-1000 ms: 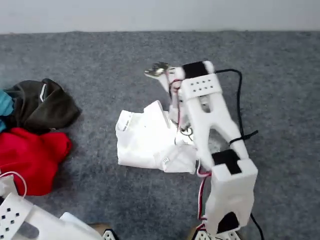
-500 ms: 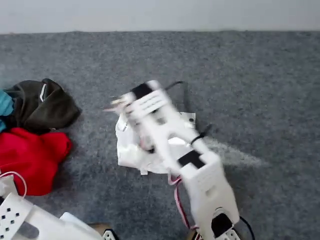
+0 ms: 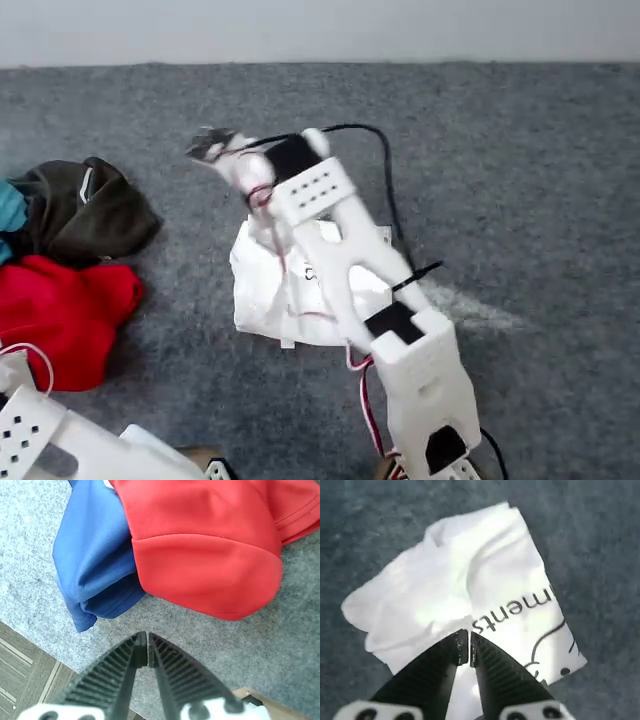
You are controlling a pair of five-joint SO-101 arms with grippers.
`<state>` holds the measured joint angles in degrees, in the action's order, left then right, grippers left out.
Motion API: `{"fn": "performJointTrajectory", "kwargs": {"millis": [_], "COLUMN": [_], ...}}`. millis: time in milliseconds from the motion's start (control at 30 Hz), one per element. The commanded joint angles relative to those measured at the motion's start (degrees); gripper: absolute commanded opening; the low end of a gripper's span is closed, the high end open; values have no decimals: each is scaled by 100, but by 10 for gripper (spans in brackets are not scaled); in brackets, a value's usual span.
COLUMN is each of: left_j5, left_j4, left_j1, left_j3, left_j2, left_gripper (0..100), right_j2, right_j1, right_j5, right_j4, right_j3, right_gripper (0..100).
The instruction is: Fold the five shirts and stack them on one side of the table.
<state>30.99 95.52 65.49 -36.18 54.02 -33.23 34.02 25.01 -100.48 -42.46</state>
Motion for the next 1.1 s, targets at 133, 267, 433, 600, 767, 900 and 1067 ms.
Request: {"fn": "performJointTrajectory", "kwargs": {"millis": [133, 267, 433, 600, 767, 900, 1067], "left_j5": [35, 35, 35, 35, 35, 35, 35], "left_j4": [-44, -44, -44, -35, -35, -35, -35], "left_j1": [-26, -26, -26, -26, -26, -26, -26], "left_j3": [13, 13, 13, 13, 13, 13, 22], "left_j2": [79, 79, 79, 79, 79, 79, 79], "left_gripper": [15, 15, 15, 15, 15, 15, 15], "right_j2": [400, 171, -382, -725, -321, 268, 602], "right_j1": [-347, 435, 1455, 1719, 1604, 1367, 927], "right_j5": [-62, -97, -105, -105, -105, -105, -70], "right_j4": [-215, -198, -154, -207, -251, -259, -242], "right_j3": [1248, 1424, 1055, 105, -149, -141, 378], "right_gripper": [12, 11, 10, 10, 10, 10, 10]}}
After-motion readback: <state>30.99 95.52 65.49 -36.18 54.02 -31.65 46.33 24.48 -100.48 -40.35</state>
